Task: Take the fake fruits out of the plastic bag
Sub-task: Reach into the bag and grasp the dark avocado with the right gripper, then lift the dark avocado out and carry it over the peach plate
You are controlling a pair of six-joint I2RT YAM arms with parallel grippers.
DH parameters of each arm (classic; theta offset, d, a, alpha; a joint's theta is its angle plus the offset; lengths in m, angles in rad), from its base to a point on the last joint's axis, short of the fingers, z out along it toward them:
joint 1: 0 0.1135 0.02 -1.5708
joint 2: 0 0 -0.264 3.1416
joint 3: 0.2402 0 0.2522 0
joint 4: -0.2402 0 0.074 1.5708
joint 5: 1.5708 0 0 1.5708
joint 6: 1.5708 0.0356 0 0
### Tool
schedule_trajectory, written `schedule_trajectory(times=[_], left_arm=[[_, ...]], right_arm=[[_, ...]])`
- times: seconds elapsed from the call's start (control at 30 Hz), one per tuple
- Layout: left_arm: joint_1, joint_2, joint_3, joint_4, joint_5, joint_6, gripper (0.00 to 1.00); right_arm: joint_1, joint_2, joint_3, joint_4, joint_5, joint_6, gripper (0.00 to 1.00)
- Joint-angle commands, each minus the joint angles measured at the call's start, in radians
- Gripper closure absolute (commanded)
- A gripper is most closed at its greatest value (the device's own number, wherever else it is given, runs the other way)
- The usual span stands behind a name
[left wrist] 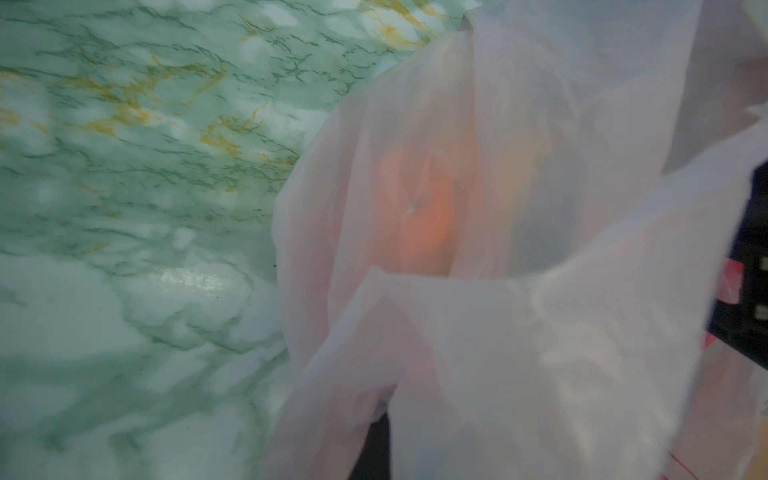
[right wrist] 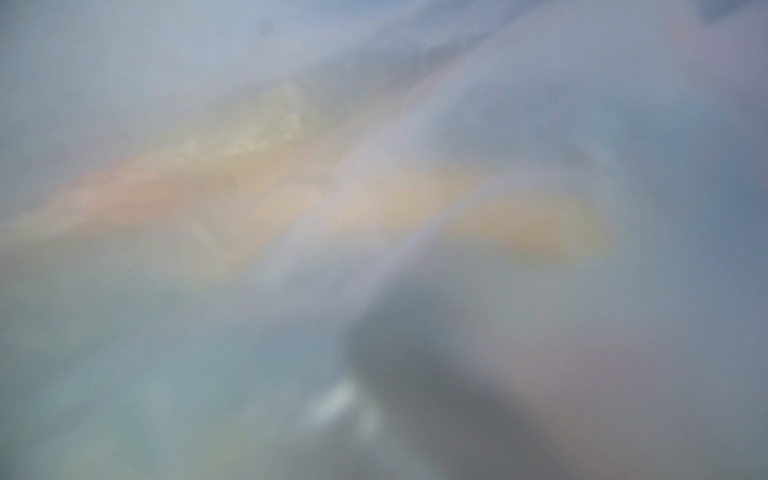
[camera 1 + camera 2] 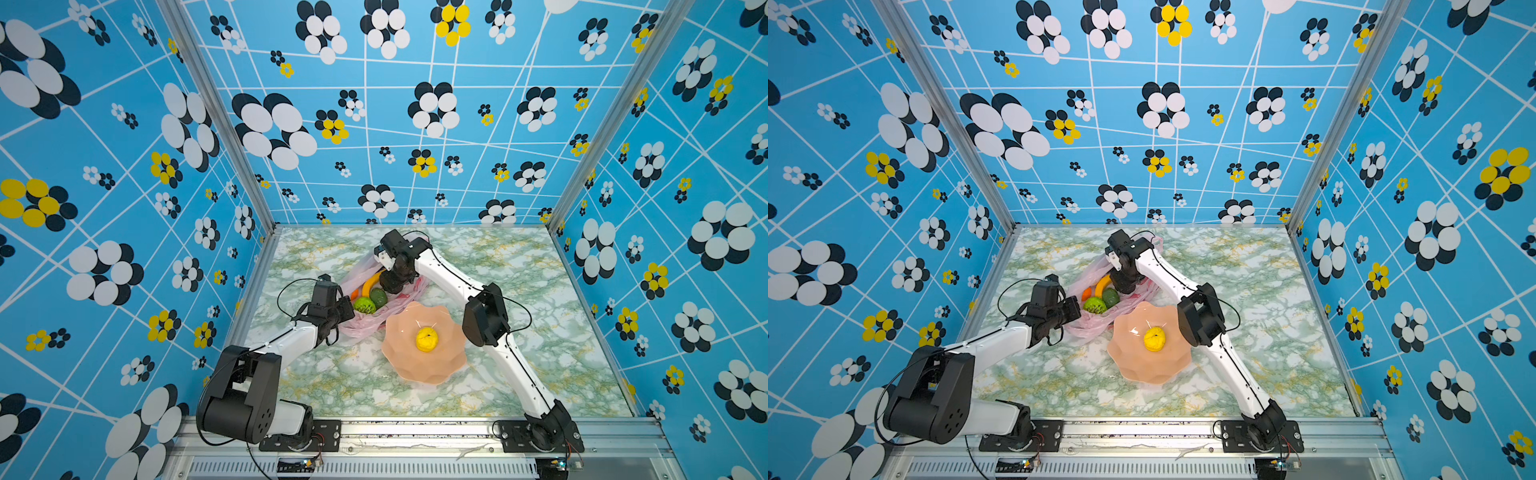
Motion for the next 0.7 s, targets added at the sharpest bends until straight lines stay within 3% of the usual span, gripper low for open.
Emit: schedule_trajectory(times=[0.0,0.43,0.67], left_arm=[[-0.002,0.011,0.028,-0.01,0.012,0.002,1.0],[-0.002,0.013,0.032,-0.012,0.026,0.001,1.0],[-0.002,0.011,0.033,-0.013,0.028,0.002,1.0]], right_arm=[[0.012,-0.094,-0.025,-0.013,0.028,-0.002,0.54],[0.055,-0.258,-0.166,-0.016,0.078,0.001,0.55],[0.093,-0.424,-0.373,0.036,0.112,0.019,0.55]])
